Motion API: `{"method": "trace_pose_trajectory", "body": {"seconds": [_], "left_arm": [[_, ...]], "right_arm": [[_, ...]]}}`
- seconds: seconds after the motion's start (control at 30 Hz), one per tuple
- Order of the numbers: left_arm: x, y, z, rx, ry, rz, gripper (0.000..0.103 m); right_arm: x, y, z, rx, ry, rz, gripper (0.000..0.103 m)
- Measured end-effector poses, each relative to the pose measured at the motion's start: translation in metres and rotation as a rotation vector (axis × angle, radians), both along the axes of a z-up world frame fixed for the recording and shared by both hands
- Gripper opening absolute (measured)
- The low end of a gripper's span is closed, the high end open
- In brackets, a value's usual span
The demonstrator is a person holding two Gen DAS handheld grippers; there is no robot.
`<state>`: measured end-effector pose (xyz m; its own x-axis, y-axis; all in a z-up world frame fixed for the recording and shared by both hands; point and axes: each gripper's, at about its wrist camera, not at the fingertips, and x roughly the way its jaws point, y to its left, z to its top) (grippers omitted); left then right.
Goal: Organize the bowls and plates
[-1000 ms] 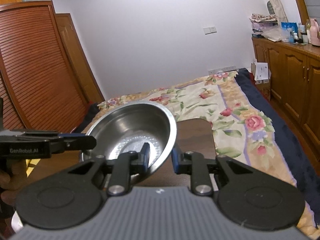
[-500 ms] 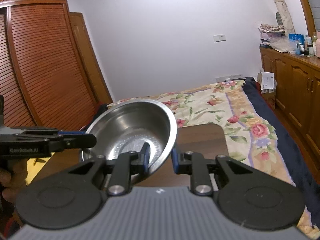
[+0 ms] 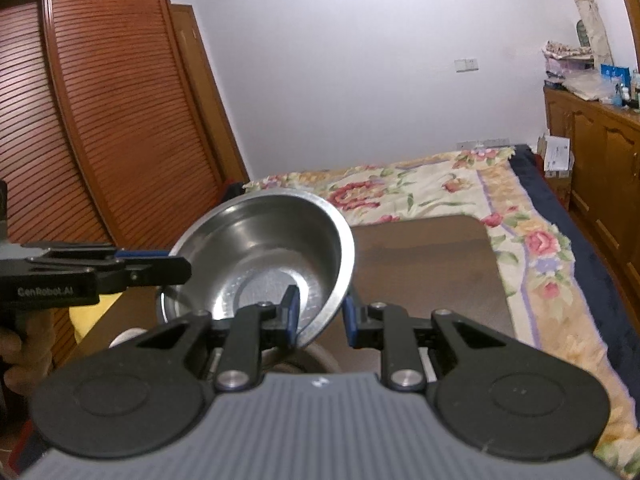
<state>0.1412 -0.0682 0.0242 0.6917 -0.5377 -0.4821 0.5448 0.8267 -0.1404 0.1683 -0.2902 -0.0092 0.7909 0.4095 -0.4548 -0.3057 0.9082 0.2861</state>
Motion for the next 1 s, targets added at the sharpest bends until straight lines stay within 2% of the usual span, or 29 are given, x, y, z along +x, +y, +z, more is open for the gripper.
{"method": "trace_pose_trajectory", "body": {"seconds": [0.27, 0.47, 0.87, 1.0], "left_arm": [[-0.018, 0.012, -0.033, 0.029, 0.039, 0.025, 0.023], [-0.027, 0.018, -0.043, 0.019, 0.067, 0.027, 0.022], [-0.039, 0.022, -0.061, 0.037, 0.084, 0.025, 0.023], [-0.038, 0.018, -0.063, 0.065, 0.082, 0.029, 0.024]], "right_arm": [[-0.013, 0.017, -0.025, -0.013, 0.062, 0.029, 0.025], [-0.019, 0.025, -0.033, -0.010, 0.095, 0.047, 0.025], [-0.032, 0.040, -0.037, -0.107, 0.072, 0.046, 0.025], [-0.032, 0.043, -0.040, -0.131, 0.070, 0.052, 0.025]]}}
